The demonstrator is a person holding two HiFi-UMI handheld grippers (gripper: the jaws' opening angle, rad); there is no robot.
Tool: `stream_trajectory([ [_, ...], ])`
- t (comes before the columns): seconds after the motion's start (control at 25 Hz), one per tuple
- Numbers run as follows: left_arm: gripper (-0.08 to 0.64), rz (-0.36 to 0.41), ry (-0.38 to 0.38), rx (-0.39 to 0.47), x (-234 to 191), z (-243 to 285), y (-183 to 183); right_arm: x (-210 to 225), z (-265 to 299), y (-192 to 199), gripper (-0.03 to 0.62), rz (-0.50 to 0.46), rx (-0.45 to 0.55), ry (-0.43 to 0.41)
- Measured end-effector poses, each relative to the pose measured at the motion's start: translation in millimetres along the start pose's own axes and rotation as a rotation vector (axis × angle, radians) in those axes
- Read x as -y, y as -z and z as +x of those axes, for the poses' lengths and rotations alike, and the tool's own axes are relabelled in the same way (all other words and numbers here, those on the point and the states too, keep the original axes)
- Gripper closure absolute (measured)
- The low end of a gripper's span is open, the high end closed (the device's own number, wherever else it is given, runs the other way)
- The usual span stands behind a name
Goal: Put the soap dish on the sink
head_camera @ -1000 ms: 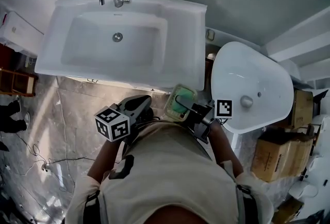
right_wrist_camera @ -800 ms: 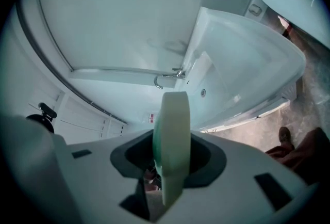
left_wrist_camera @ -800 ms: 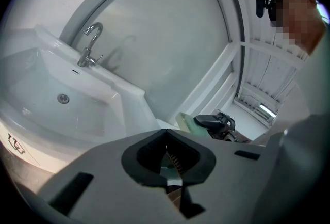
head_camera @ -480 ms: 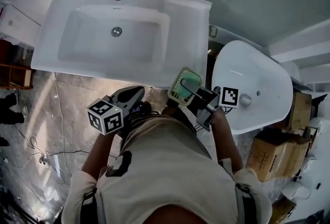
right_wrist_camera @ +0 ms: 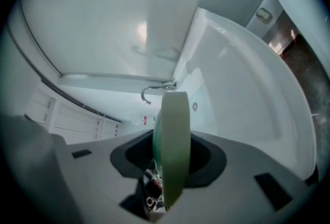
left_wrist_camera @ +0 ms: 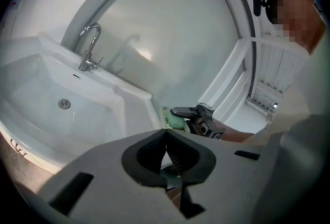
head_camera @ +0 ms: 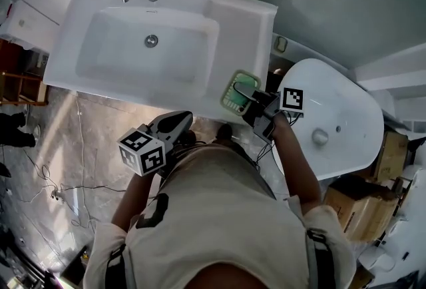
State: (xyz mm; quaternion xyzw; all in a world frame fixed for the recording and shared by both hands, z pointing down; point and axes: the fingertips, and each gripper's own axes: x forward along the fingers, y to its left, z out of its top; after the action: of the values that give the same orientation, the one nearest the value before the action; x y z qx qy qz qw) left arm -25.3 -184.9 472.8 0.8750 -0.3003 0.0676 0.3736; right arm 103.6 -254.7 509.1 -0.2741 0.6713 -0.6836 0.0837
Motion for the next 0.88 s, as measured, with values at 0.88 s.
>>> stream_trajectory([
  [0.88, 0.541, -0.040, -0.043, 0.006, -12.8, -8.1, 16.2, 85.8, 66.8, -39.1, 0.443, -0.091, -0.174, 0.212],
])
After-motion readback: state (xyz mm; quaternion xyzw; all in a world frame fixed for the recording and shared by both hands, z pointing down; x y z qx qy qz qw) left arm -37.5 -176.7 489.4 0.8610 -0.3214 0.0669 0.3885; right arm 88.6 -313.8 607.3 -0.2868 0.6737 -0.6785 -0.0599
